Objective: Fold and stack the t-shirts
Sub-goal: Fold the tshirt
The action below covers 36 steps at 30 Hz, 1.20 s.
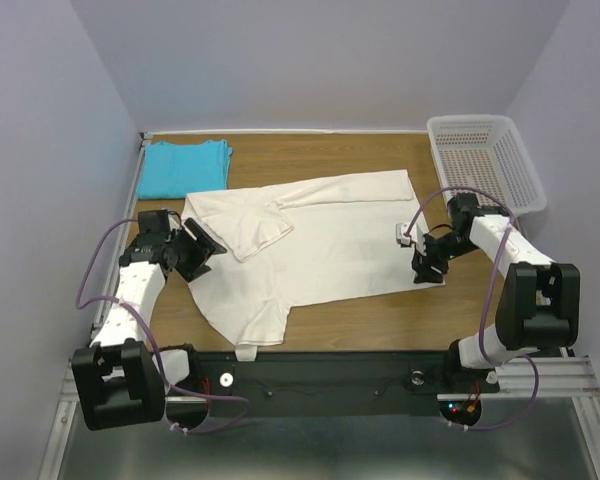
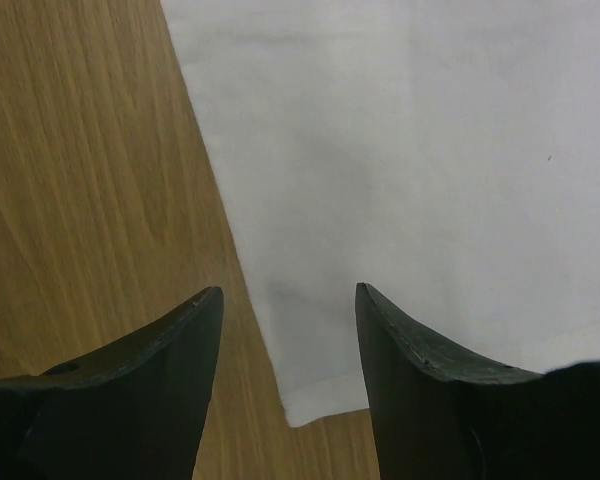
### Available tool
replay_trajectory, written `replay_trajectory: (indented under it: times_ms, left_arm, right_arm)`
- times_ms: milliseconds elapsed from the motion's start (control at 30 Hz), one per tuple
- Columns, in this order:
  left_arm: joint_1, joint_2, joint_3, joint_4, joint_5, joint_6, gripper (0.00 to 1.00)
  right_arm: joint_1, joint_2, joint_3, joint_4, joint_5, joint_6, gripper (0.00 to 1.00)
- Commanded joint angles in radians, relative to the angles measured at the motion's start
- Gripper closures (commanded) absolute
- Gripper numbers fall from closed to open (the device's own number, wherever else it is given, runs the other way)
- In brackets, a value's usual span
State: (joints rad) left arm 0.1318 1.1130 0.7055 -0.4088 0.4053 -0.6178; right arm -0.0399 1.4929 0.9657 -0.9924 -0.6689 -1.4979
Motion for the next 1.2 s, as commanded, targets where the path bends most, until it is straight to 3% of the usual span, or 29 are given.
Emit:
replay_trajectory:
  times_ms: [0, 100, 233, 467, 667, 767, 967, 1167]
  left_arm:
    - [-0.089, -0.004, 0.072, -0.201, -0.118, -0.139, 0.26]
    - [-0.161, 0.056, 0.109, -0.326, -0.227, -0.155, 0.26]
    - [-0.176, 0.065, 0.15, -0.39, -0.302, -0.111, 0.25]
    - [-0.17, -0.082, 0.276, -0.406, -0.378, 0.032, 0.19]
    - [-0.161, -0.307, 0.327, -0.294, -0.428, 0.007, 0.14]
    - [-0.161, -0.389, 0.334, -0.295, -0.491, 0.001, 0.14]
    - [-0.161, -0.485, 0.376, -0.324, -0.62, 0.013, 0.13]
    - [-0.161, -0.571, 0.396, -0.305, -0.672, 0.042, 0.12]
  right_arm:
    - [-0.006, -0.01, 0.013, -0.052, -0.04, -0.018, 0.39]
    - [0.003, 0.001, 0.024, -0.144, -0.113, -0.082, 0.39]
    - [0.133, -0.013, 0.012, -0.204, -0.19, -0.11, 0.39]
    - [0.74, -0.034, 0.092, 0.18, -0.155, 0.304, 0.39]
    - [1.095, 0.145, 0.324, 0.363, 0.001, 0.592, 0.39]
    - [1.219, 0.223, 0.369, 0.428, 0.101, 0.61, 0.38]
    - [1.347, 0.357, 0.458, 0.517, 0.259, 0.657, 0.36]
    - [1.376, 0.495, 0.563, 0.578, 0.362, 0.706, 0.36]
